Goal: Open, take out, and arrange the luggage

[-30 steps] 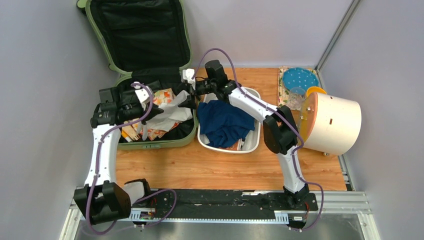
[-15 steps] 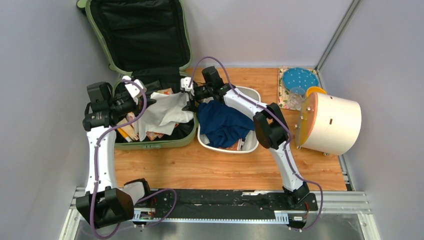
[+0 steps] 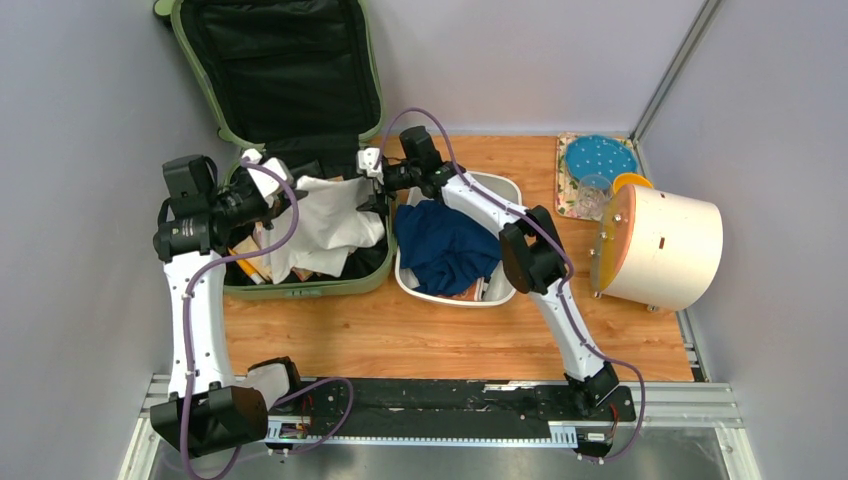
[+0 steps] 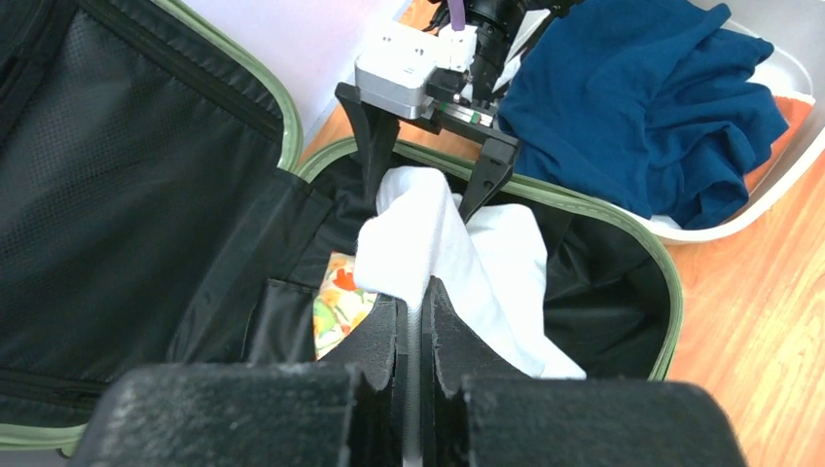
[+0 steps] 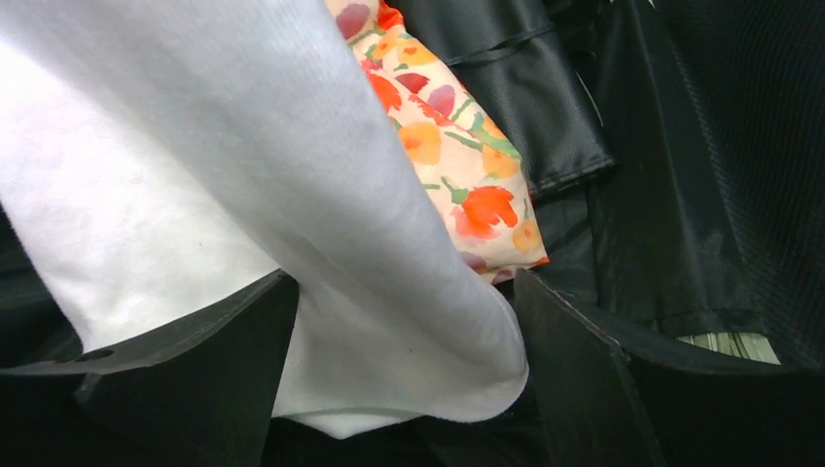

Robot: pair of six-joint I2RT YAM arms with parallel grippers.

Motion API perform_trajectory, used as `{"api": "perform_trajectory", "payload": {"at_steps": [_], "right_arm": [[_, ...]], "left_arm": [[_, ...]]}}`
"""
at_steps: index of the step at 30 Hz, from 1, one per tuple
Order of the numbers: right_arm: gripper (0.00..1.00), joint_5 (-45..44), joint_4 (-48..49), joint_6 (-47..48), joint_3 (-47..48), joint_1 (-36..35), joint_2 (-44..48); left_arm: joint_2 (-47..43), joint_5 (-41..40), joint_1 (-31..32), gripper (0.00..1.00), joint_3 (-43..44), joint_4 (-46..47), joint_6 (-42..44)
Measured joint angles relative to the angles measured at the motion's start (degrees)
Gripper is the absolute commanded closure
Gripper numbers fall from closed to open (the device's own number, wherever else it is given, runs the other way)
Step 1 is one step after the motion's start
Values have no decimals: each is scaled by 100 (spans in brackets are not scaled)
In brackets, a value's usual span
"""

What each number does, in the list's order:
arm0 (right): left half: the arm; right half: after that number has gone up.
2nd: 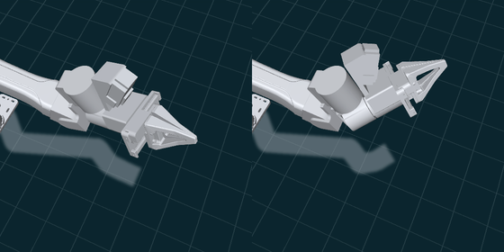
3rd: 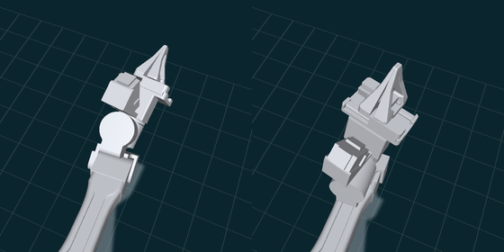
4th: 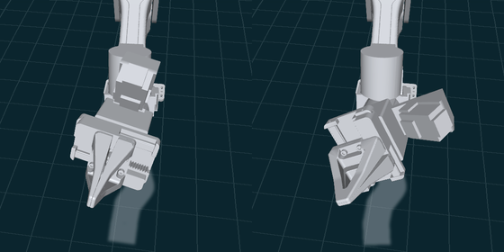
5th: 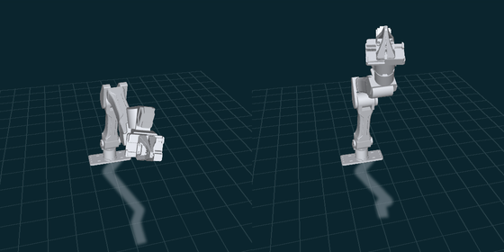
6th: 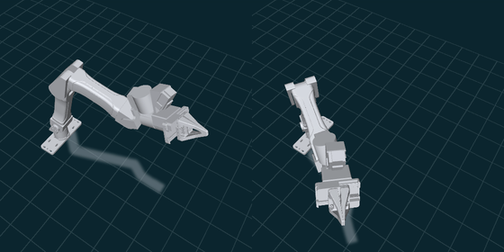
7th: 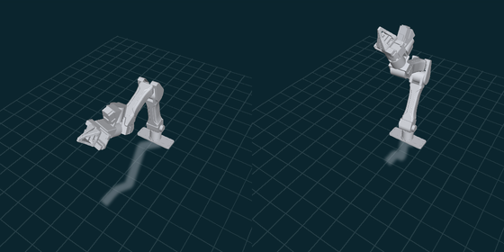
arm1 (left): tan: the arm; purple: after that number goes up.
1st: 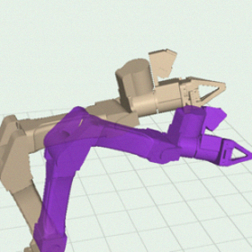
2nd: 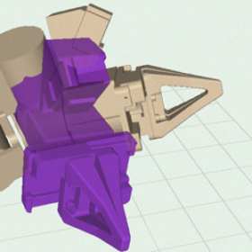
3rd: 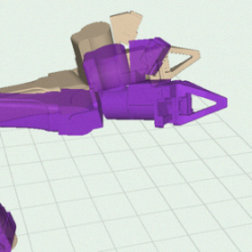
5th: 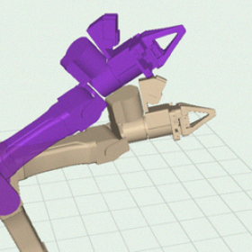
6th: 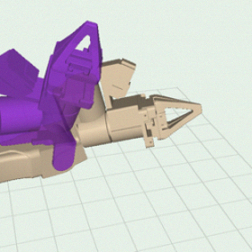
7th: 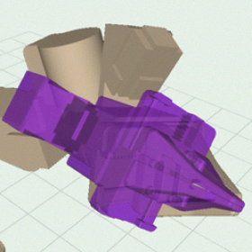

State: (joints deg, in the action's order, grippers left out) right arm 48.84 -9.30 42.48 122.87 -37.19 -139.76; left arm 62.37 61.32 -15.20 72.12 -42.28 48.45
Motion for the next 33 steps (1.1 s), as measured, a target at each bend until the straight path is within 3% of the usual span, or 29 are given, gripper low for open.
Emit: {"api": "perform_trajectory", "payload": {"at_steps": [2,4,5,13,20,33], "right_arm": [[49,184,-131,120,98,15,-33],[97,363,-299,238,151,26,-35],[100,446,-361,302,153,35,-35],[100,273,-269,-581,-566,129,549],[100,-380,-131,-1578,-828,527,1987],[100,-1169,-935,-1475,-2409,1123,4752]], "left_arm": [[0,-33,0,100,15,0,28],[-2,-114,0,100,13,76,-44],[-4,-195,0,100,-11,232,-133],[234,-1027,0,100,-247,1869,-1838],[826,-1137,271,100,258,3110,-3220],[1185,-741,1392,100,1093,4393,-4586]]}}
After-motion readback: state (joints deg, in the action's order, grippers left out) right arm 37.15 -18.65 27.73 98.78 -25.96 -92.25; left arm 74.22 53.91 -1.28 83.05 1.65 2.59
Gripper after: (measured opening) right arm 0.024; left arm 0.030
